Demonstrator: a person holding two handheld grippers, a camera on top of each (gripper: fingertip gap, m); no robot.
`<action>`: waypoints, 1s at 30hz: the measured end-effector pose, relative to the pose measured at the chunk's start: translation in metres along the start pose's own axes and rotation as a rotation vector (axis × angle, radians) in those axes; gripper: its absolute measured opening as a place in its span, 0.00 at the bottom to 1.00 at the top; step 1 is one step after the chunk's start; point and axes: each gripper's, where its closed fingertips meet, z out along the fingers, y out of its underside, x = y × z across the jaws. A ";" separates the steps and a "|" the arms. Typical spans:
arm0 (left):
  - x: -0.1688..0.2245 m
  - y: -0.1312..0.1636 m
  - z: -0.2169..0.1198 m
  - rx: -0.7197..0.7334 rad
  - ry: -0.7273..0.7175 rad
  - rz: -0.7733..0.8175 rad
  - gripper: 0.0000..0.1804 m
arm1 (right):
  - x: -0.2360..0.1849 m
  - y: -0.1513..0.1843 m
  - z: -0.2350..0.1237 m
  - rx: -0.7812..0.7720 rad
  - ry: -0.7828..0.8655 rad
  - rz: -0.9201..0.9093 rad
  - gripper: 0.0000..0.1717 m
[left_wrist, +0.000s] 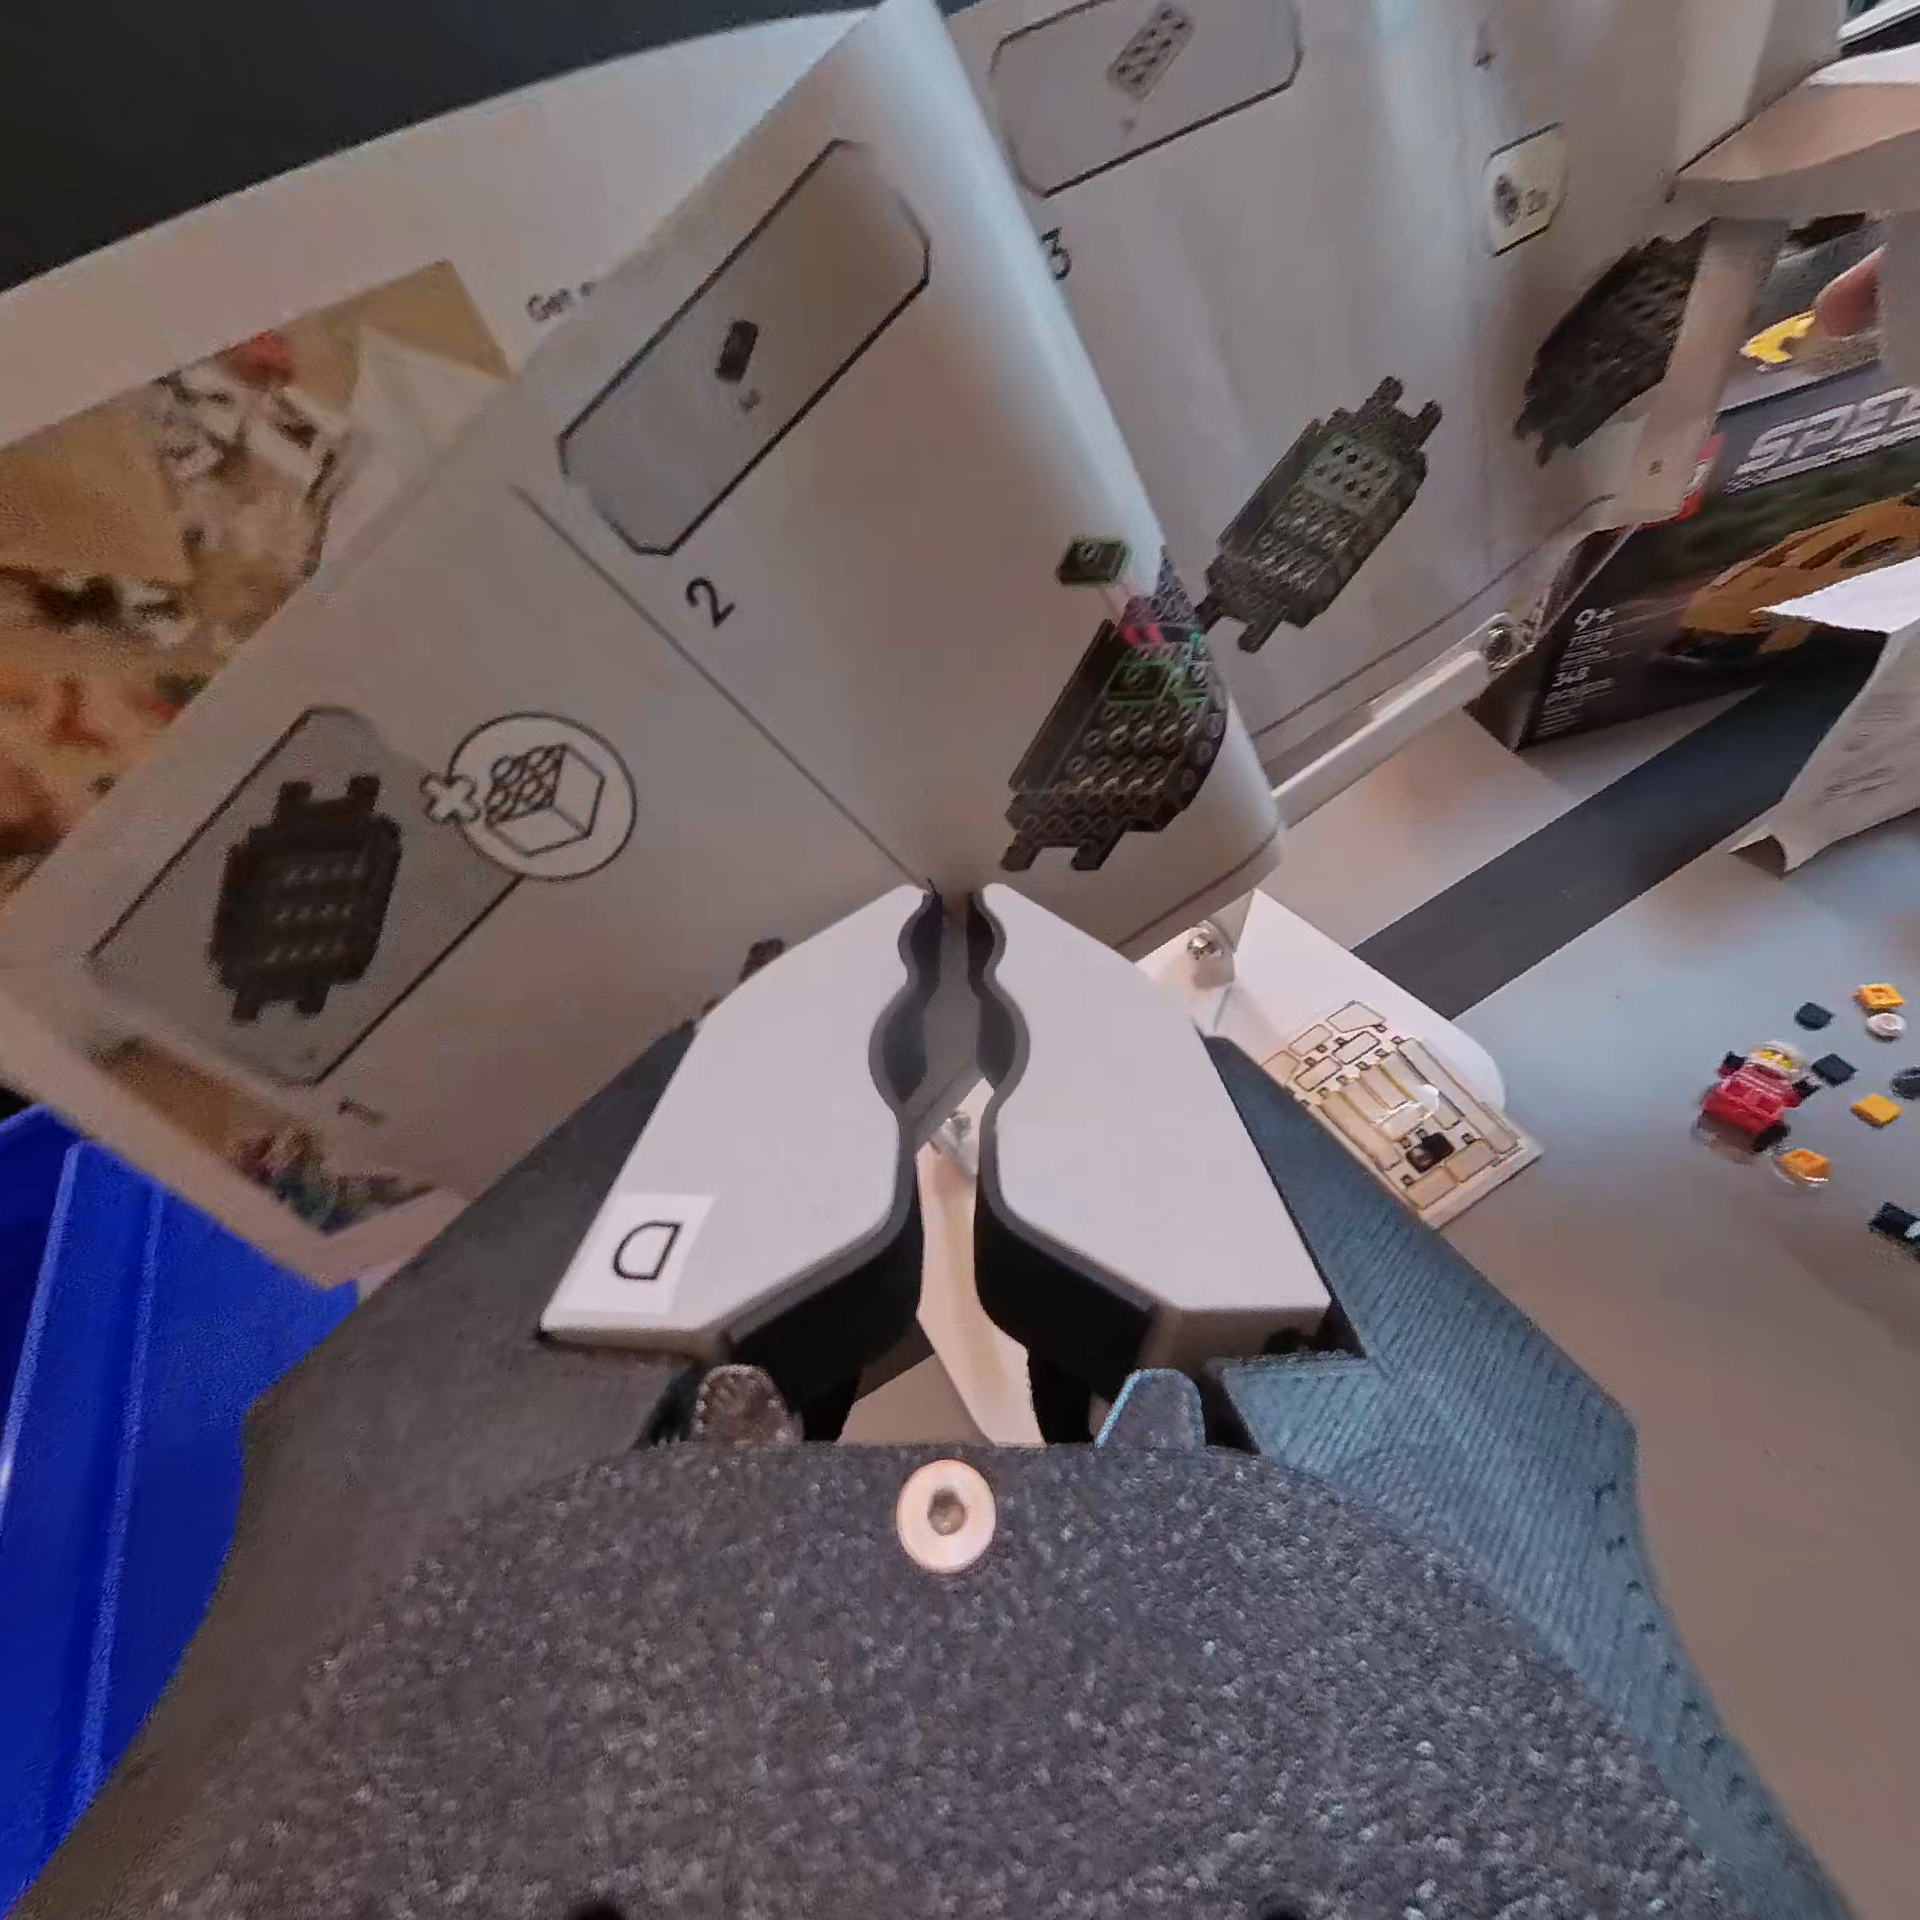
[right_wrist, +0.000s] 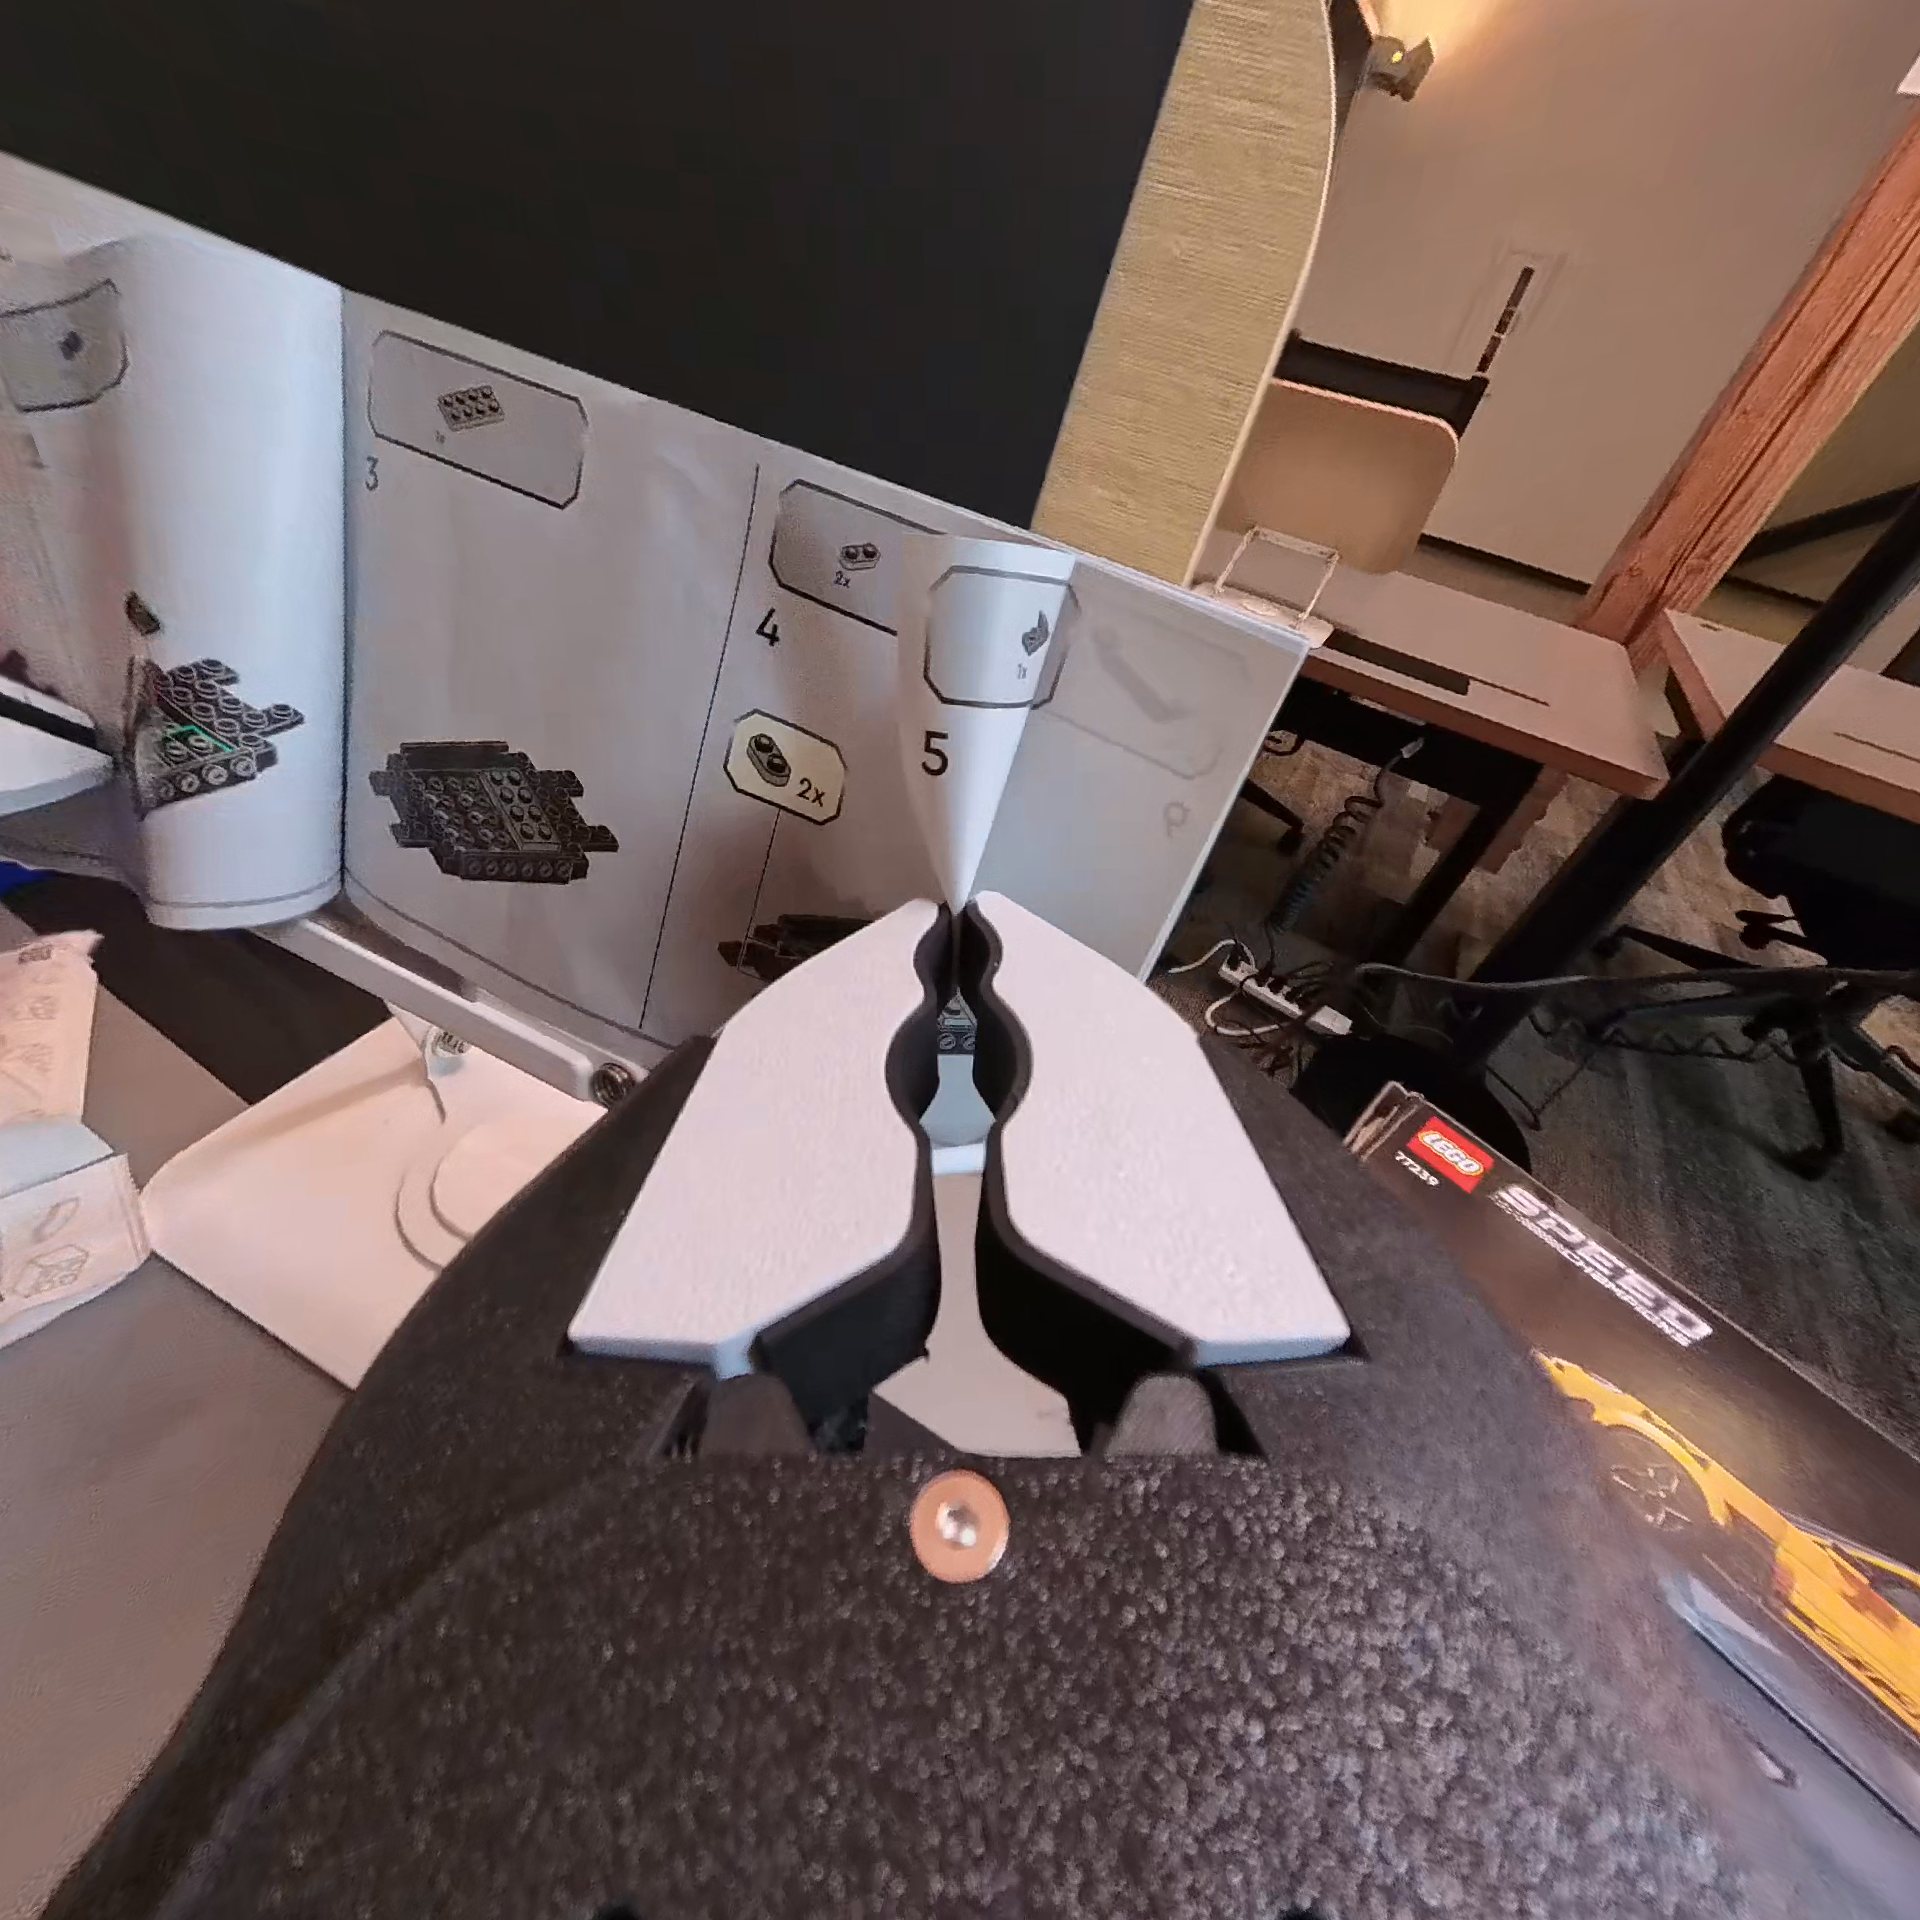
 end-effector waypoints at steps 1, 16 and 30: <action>-0.003 0.001 0.000 -0.001 -0.004 -0.002 0.02 | 0.000 0.000 0.000 0.008 0.000 -0.007 0.00; -0.039 0.013 -0.001 -0.029 -0.060 -0.028 0.03 | 0.056 -0.009 -0.037 0.120 0.244 0.085 0.13; -0.064 0.005 -0.007 -0.013 -0.161 0.008 0.03 | -0.155 -0.016 0.025 -0.013 -0.186 -0.488 0.09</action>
